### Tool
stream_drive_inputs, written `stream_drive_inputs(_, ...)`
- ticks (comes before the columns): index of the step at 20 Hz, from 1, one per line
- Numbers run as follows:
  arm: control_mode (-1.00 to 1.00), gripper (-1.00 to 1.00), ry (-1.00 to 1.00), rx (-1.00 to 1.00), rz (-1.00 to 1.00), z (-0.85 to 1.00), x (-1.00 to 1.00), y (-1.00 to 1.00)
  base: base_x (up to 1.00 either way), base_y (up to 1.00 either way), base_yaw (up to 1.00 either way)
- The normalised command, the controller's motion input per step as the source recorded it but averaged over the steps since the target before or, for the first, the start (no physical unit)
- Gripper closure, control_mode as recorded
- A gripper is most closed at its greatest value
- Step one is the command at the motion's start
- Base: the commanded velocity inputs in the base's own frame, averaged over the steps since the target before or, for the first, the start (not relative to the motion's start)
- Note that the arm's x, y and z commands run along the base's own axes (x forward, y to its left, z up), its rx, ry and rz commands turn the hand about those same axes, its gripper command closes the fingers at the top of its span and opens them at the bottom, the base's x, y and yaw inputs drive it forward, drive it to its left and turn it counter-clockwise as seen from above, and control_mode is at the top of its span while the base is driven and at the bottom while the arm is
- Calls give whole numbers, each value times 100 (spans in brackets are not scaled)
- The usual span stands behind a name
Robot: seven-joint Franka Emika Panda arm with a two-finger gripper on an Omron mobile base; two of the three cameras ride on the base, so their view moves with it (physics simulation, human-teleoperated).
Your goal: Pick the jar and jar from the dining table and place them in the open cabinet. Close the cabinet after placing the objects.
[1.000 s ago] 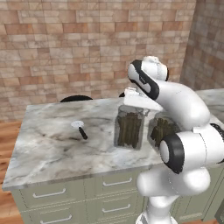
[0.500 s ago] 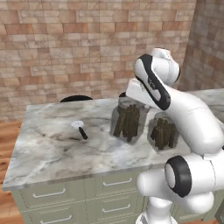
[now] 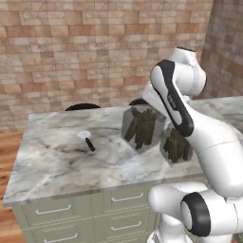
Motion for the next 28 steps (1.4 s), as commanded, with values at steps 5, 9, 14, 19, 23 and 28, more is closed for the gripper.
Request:
stream_drive_inputs(5, -100, 100, 0, 0, -26, 12, -17, 9, 0, 0, 0)
stream_drive_inputs(9, 100, 100, 0, 0, -2, 0, 0, 0, 0, 0, 0)
stream_drive_inputs(14, 100, 100, 0, 0, 0, 0, 0, 0, -60, 8, -4)
stream_drive_inputs(19, 100, 100, 0, 0, 0, 0, 0, 0, -68, 17, -16)
stream_drive_inputs(23, 100, 100, 0, 0, 0, 0, 0, 0, -62, 27, -31)
stream_drive_inputs(28, 100, 100, 0, 0, 0, 0, 0, 0, -53, 43, -41)
